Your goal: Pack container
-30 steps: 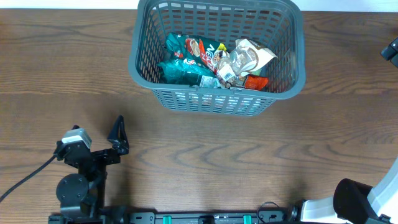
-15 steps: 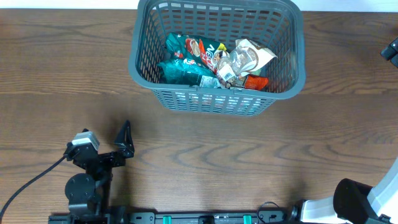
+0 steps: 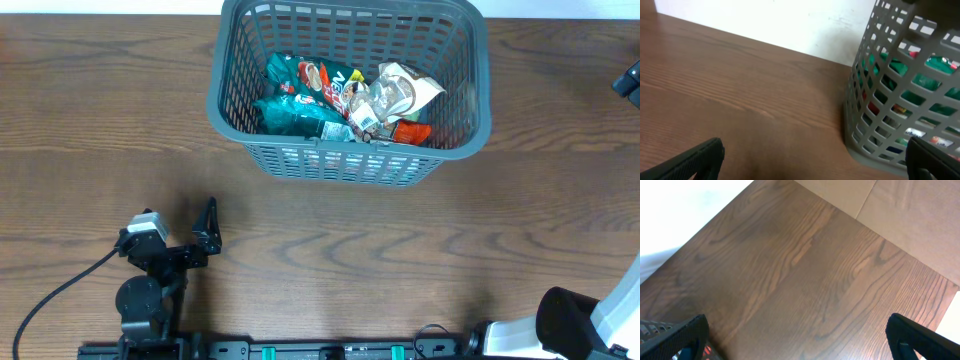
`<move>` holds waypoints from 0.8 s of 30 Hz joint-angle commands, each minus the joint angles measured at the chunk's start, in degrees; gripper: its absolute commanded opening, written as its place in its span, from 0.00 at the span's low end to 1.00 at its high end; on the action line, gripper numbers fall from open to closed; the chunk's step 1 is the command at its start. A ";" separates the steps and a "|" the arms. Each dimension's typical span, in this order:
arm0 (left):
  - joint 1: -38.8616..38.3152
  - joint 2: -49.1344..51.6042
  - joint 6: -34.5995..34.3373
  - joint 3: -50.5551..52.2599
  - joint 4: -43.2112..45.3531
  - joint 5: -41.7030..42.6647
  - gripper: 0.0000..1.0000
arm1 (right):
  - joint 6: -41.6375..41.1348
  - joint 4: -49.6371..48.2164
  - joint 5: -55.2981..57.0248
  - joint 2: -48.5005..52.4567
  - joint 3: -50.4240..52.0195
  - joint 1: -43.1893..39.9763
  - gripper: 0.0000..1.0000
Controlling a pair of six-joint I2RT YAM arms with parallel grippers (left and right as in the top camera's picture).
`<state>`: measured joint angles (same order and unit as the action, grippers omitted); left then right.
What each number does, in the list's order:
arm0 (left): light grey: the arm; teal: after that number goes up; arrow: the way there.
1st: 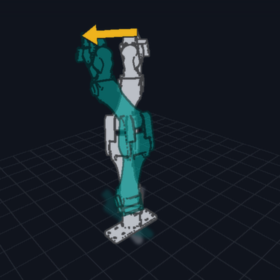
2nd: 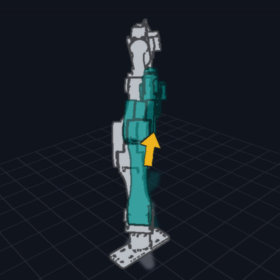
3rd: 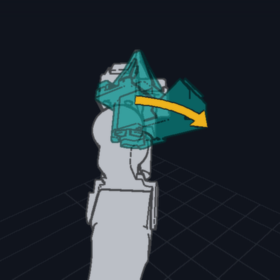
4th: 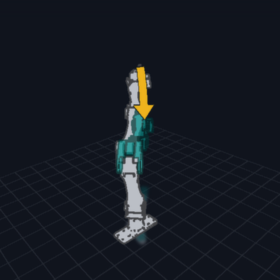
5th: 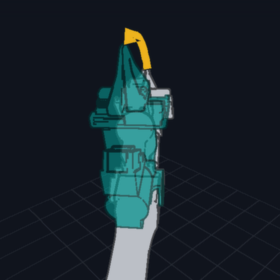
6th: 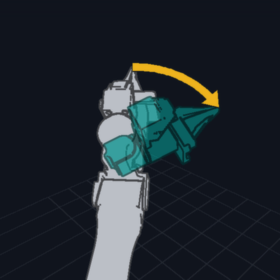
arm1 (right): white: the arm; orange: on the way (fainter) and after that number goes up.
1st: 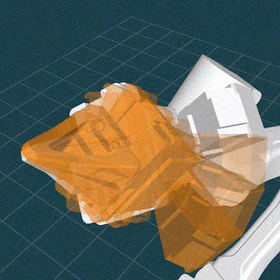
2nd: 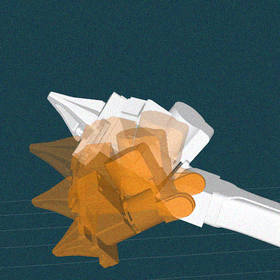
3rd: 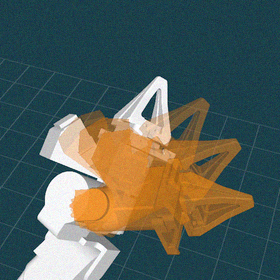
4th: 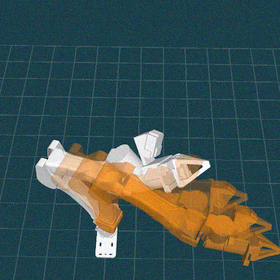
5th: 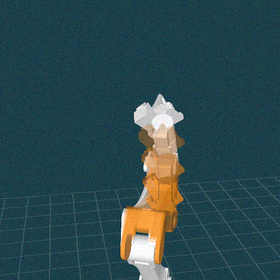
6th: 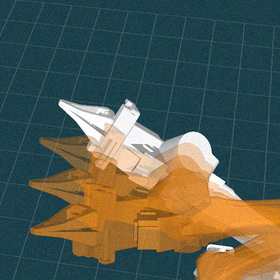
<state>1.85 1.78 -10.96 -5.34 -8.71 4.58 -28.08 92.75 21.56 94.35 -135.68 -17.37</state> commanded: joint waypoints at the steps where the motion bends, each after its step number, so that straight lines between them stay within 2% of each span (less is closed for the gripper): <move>1: 0.35 -1.44 -0.07 0.92 0.48 0.57 0.99 | -0.61 0.04 0.50 -0.04 0.04 -0.24 0.99; 8: 0.35 -1.66 1.49 2.95 0.50 0.57 0.99 | -0.61 0.04 0.48 -0.04 0.04 -0.24 0.99; 16: 0.35 -1.66 14.03 3.04 0.61 0.57 0.99 | -0.61 0.04 0.48 -0.04 0.04 -0.24 0.99; 24: 0.35 -1.66 18.18 3.04 0.61 0.55 0.99 | -0.61 0.04 0.50 -0.04 0.04 -0.24 0.99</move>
<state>1.85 0.60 3.44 -3.99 -8.05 4.58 -28.08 92.75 21.56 94.35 -135.68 -17.37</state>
